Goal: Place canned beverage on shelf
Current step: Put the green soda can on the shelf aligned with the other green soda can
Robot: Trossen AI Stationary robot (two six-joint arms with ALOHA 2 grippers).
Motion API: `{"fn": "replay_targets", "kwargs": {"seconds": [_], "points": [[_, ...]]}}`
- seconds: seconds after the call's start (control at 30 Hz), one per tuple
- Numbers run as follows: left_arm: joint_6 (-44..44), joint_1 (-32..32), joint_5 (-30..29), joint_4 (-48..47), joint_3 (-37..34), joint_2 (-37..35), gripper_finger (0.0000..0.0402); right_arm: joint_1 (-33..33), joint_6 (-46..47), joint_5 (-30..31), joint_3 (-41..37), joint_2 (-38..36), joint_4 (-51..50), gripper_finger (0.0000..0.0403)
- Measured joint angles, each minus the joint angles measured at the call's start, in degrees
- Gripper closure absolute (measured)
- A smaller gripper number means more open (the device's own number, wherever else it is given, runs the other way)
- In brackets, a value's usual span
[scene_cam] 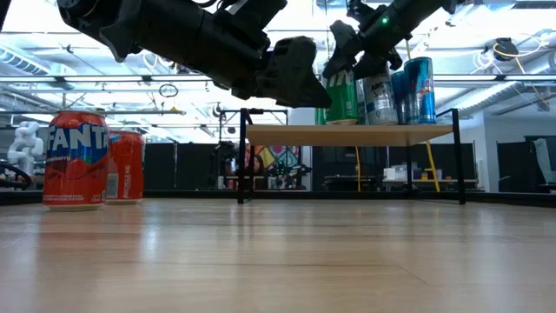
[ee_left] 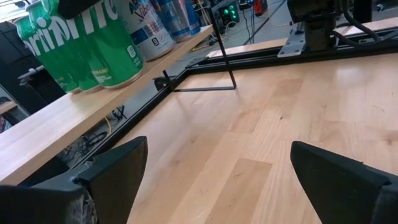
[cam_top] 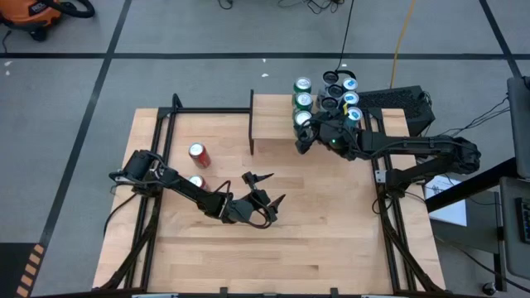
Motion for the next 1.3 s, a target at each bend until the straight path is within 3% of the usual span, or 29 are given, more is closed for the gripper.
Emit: {"fn": "replay_targets", "kwargs": {"seconds": [0.47, 0.83, 1.13, 1.3], "points": [[-1.3, 0.0, 0.0, -0.4, 0.0, 0.0, 0.0008, -0.1, 1.3, -0.3, 0.0, 0.1, 0.2, 0.0076], [-0.9, 0.4, 0.8, 1.8, 0.0, 0.0, 0.0008, 0.2, 1.1, 1.0, 0.0, 0.1, 4.6, 0.0079], [3.4, 8.2, 19.5, 12.2, 0.0, 0.0, 0.0008, 0.2, -0.2, 1.6, 0.0, 0.1, 5.5, 0.0079], [7.8, 13.9, 35.4, 17.3, 0.5, 0.0, 0.0008, 0.2, -1.0, 1.5, 0.0, 0.1, 6.5, 0.0079]]}}
